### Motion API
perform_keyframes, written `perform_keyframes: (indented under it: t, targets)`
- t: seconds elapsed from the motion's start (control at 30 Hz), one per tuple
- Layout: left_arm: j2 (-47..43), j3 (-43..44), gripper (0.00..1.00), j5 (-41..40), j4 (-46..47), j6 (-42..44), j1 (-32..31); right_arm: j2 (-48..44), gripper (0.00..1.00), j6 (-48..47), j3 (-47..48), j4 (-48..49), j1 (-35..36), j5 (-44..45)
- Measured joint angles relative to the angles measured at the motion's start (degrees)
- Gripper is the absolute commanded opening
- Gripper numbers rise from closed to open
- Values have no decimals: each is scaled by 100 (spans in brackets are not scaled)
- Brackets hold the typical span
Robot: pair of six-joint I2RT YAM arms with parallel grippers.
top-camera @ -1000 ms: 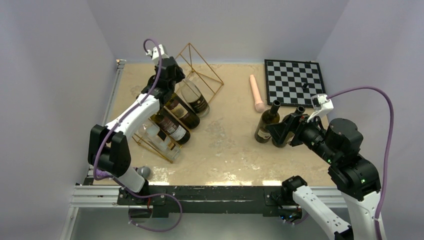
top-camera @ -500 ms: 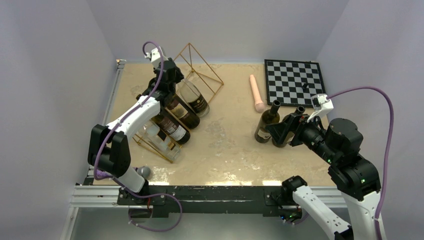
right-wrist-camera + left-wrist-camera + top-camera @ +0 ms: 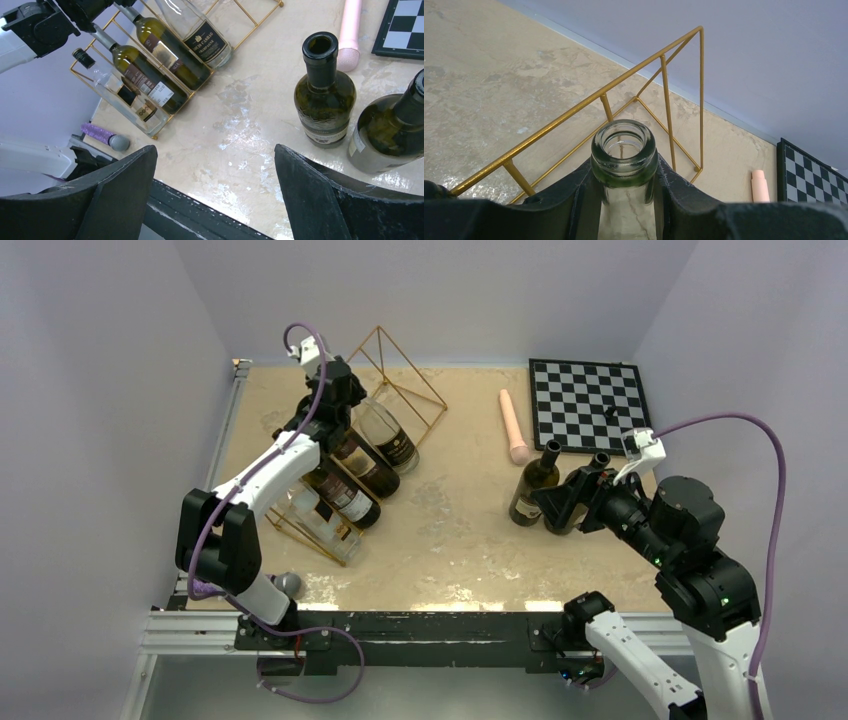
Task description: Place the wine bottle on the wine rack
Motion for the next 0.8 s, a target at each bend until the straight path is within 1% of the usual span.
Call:
perform_keyframes:
  t: [0.13,0.27,0.43,0.53,0.6,0.7,0.8]
  targets:
    - [0,0,56,-63,-61,-55,24,0,92,0,-39,-2,0,0]
    - [0,50,63,-354,-111,-46,109,0,92,0,-44,-2,0,0]
    - [0,111,64,-529,-127,-59,151,0,92,0,-52,-2,0,0]
    - [0,120,68,-551,-140,-57,151,0,92,0,-52,-2,0,0]
    - [0,120,73,-553,-162,-57,151,0,92,0,-52,-2,0,0]
    - [-22,122,85,-546,-214,-37,151,0,93,0,-52,0,0,-2]
    - [-107,251,92,-455,-533,-2,151,0,93,-2,-50,-2,0,-2]
